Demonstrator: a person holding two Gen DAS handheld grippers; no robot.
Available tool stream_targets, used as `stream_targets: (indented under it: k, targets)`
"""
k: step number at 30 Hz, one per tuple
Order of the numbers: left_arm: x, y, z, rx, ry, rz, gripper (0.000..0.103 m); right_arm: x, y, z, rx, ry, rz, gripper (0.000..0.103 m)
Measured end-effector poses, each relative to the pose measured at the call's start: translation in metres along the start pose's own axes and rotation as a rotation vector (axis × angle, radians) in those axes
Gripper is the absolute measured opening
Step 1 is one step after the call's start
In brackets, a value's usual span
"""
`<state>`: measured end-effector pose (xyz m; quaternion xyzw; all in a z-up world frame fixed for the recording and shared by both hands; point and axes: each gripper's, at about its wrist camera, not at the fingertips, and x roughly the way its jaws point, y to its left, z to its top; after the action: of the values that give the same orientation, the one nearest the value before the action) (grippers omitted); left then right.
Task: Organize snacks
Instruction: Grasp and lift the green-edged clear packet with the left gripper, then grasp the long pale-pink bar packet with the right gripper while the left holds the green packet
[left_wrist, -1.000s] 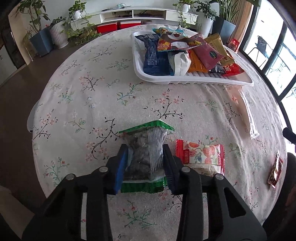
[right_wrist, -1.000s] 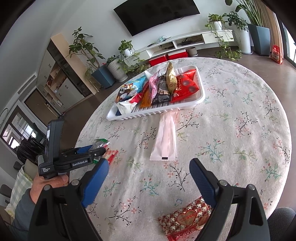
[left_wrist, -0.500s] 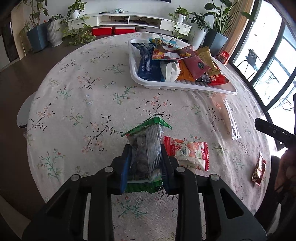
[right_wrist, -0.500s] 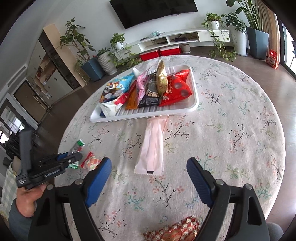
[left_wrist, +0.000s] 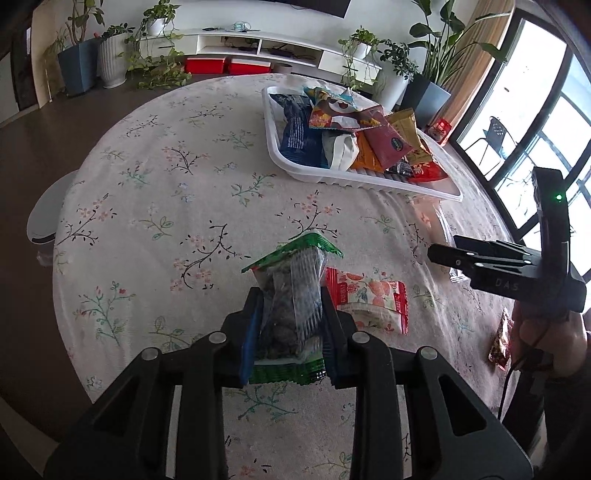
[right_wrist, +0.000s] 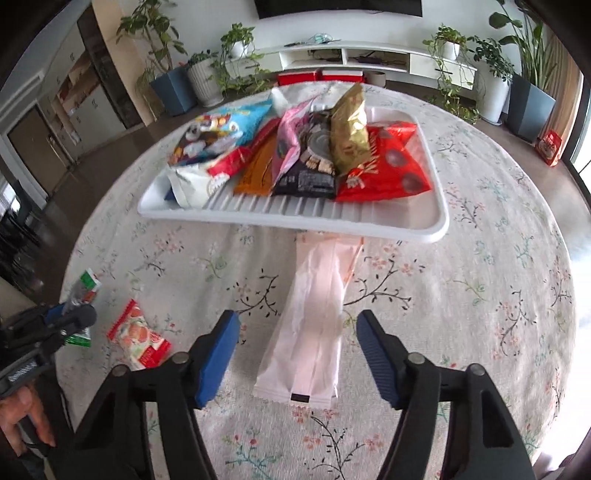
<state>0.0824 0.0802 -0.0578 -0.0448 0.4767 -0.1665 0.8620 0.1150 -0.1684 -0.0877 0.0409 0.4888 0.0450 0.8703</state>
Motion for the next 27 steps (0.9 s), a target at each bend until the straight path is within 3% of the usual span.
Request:
stream_targets:
  k: [4,7,10,21,27]
  targets:
    - [0.001,-0.001,-0.001,-0.001,0.001,-0.005,0.026,0.0,0.007,-0.006,-0.052,-0.018,-0.045,0.06]
    - [0.003,-0.004,-0.001,0.004,0.004,-0.011,0.026,-0.001,0.004,-0.006,-0.056,-0.022,-0.059,0.045]
    - [0.005,-0.007,0.0,0.007,0.005,-0.015,0.026,-0.003,0.0,-0.006,-0.054,-0.022,-0.051,0.04]
    - [0.006,-0.01,0.0,0.003,0.002,-0.035,0.026,-0.012,-0.012,-0.014,-0.017,-0.035,-0.011,0.029]
    - [0.0,-0.016,0.005,-0.003,-0.016,-0.07,0.026,-0.033,-0.024,-0.018,0.079,-0.082,0.076,0.028]
